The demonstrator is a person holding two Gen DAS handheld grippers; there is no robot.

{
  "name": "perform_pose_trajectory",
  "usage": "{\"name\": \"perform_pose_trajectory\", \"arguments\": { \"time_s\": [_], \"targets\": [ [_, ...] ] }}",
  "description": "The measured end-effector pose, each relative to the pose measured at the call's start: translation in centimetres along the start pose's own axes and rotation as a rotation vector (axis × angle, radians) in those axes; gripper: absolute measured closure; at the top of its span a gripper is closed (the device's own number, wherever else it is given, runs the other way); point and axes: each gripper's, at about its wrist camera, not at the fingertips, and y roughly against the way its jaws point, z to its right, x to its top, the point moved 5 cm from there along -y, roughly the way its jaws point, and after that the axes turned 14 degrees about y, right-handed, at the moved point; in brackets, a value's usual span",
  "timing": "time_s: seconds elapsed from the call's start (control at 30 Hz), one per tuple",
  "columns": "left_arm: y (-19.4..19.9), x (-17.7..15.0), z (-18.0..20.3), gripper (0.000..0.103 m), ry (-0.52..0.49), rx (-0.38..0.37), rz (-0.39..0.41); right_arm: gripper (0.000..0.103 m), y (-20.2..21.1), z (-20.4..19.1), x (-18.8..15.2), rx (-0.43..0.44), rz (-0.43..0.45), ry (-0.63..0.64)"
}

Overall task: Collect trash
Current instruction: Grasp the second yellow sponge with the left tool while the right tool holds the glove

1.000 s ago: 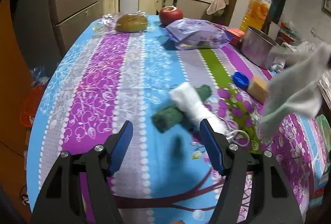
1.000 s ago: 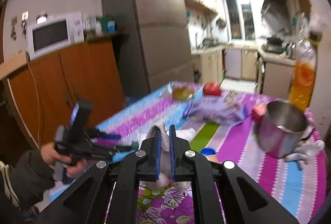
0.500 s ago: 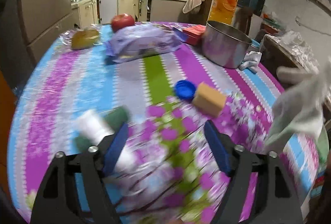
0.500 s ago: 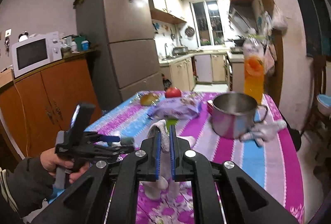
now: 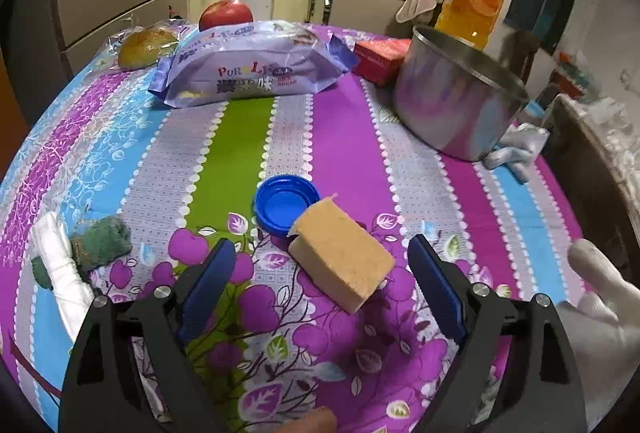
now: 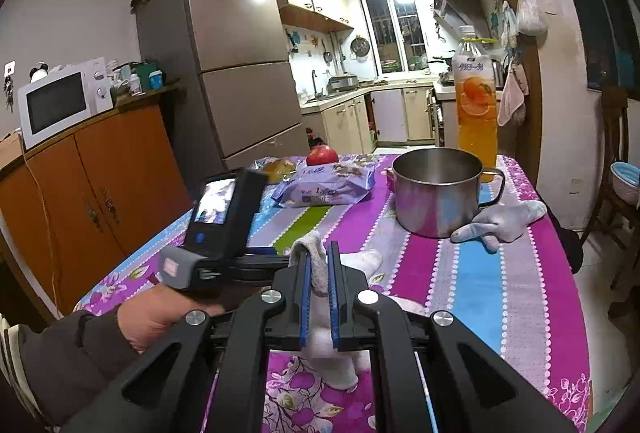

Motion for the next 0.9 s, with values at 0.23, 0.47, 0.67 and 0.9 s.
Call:
{"name": "perform_pose_trajectory", "arguments": {
  "time_s": [0.23, 0.47, 0.67, 0.9],
  "targets": [
    [-1.0, -0.5, 0.1, 0.030, -0.015, 0.065, 0.008, 0.095, -0.4, 0.0, -0.5, 0.014, -0.006, -0.008],
    [0.4, -1.1, 0.3, 0.063, -0.022, 0.033, 0.013, 0.095, 0.0, -0.6, -0.4, 0.013, 0.005, -0.010],
    [4.4, -1.7, -0.2, 0.066, -0.032, -0.045, 0.065, 0.095, 0.8, -1.3, -0.2, -0.001, 0.011, -0.002],
    [10.1, -3.8, 0.0, 0.066, -0.094, -0.114, 0.135, 0.095, 2.2, -2.2, 0.1, -0.023, 0.019, 0.004]
  ]
}}
